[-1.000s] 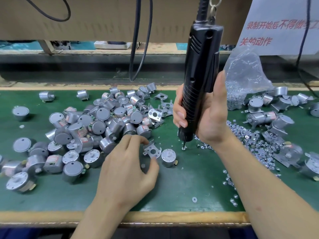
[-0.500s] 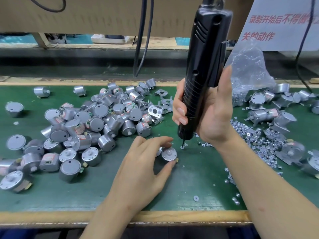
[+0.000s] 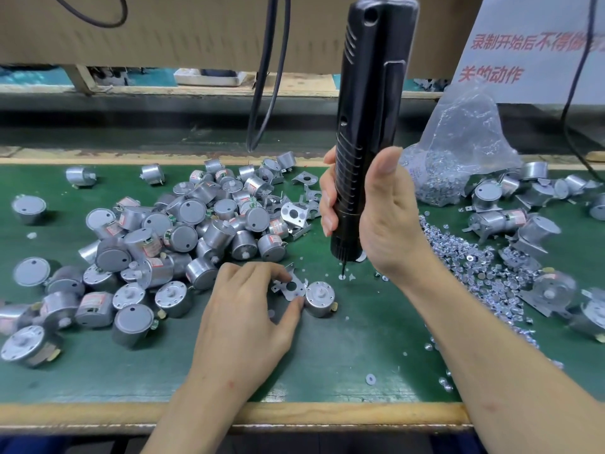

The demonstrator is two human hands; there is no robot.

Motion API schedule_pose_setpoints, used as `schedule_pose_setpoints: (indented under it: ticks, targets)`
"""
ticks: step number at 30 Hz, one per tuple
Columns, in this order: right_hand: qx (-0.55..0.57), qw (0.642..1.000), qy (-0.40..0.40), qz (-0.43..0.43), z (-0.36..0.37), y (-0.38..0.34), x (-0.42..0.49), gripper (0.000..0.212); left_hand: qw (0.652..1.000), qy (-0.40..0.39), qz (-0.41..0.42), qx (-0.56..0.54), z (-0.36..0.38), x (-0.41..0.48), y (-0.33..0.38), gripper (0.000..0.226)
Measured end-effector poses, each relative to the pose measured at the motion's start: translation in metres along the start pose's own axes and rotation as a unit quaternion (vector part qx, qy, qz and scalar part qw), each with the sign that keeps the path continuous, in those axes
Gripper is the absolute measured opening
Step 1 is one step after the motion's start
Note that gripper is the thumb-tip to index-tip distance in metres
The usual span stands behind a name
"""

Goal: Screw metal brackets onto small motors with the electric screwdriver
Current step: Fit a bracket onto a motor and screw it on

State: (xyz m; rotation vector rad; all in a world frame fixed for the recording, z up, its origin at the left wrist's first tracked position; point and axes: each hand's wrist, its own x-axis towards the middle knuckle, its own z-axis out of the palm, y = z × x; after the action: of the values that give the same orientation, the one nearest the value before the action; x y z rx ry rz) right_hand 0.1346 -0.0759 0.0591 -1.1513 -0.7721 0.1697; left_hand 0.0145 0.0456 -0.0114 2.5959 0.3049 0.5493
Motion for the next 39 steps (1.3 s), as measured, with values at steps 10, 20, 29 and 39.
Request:
schedule_pose_setpoints:
  ticks: [10,20,29,39]
  targets:
    - [-0.011,1.000,0.001,0.015,0.001,-0.007,0.000,0.076,0.997,0.044,0.039,-0.058,0.001,0.002,-0.002,0.035]
    - [0.072,0.997,-0.001,-0.023,0.001,-0.024,0.000,0.069,0.981,-0.004,0.139,-0.134,-0.002,-0.001,0.008,0.040]
    - [0.106,0.994,-0.025,-0.011,0.011,-0.025,-0.007,0.068,0.981,-0.031,0.144,-0.123,-0.001,-0.001,0.008,0.045]
    - [0.124,0.991,-0.056,0.013,0.022,-0.021,-0.011,0.068,0.982,-0.027,0.144,-0.123,0.000,0.000,0.009,0.043]
